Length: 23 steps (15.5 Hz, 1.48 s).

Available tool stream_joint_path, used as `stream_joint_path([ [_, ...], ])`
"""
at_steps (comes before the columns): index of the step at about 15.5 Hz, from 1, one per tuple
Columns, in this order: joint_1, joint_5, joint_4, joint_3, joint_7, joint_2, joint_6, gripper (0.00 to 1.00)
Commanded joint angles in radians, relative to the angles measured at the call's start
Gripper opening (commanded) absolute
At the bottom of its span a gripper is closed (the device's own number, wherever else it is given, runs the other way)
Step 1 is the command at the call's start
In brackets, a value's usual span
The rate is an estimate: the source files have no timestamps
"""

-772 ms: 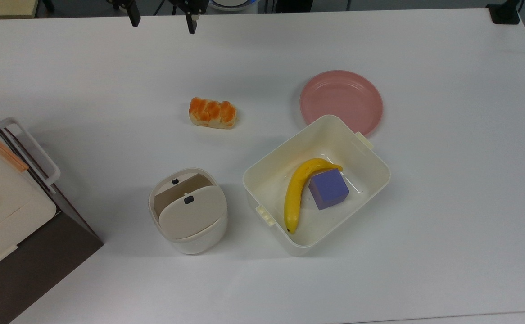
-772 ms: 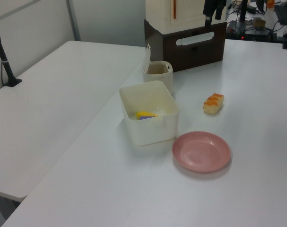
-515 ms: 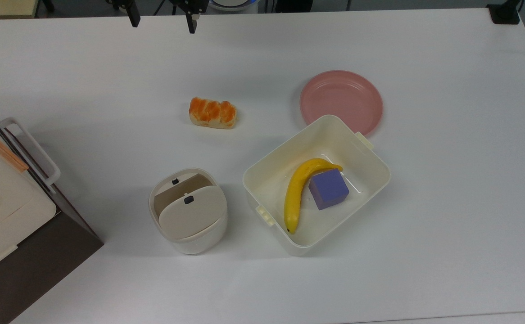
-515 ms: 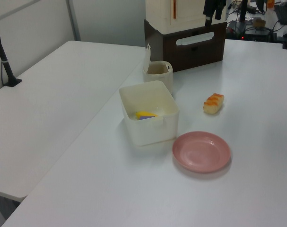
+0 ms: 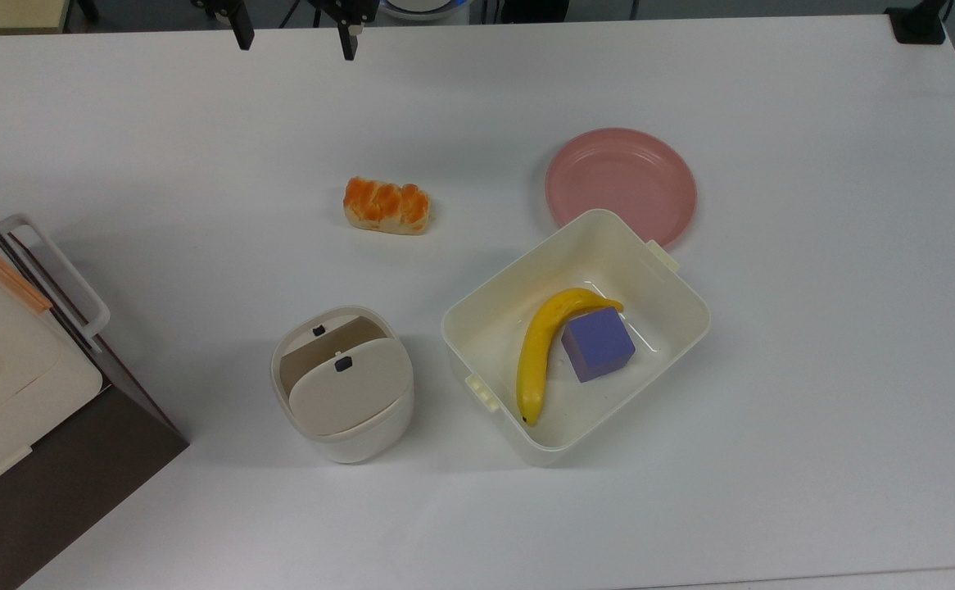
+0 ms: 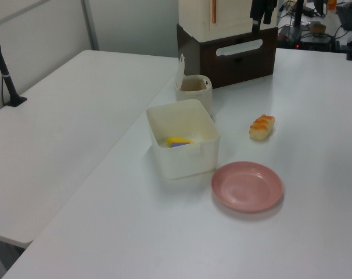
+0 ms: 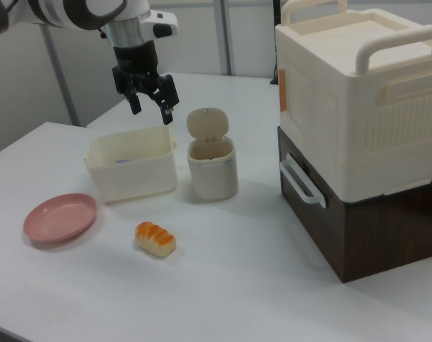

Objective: Close the trash can

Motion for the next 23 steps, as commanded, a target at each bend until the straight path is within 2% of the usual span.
stream_joint_path([
  [1, 0.02, 0.01, -0.033, -0.024, -0.024, -0.031, 0.002, 1.0],
  [5, 0.02, -0.019, -0.037, -0.023, -0.047, -0.026, 0.017, 1.0],
  [7, 0.02, -0.011, -0.039, -0.023, -0.09, -0.025, 0.028, 1.0],
  [17, 0.02, -0.011, -0.04, -0.021, -0.104, -0.023, 0.023, 1.0],
  [23, 0.022, -0.014, -0.042, -0.021, -0.168, -0.02, 0.022, 1.0],
])
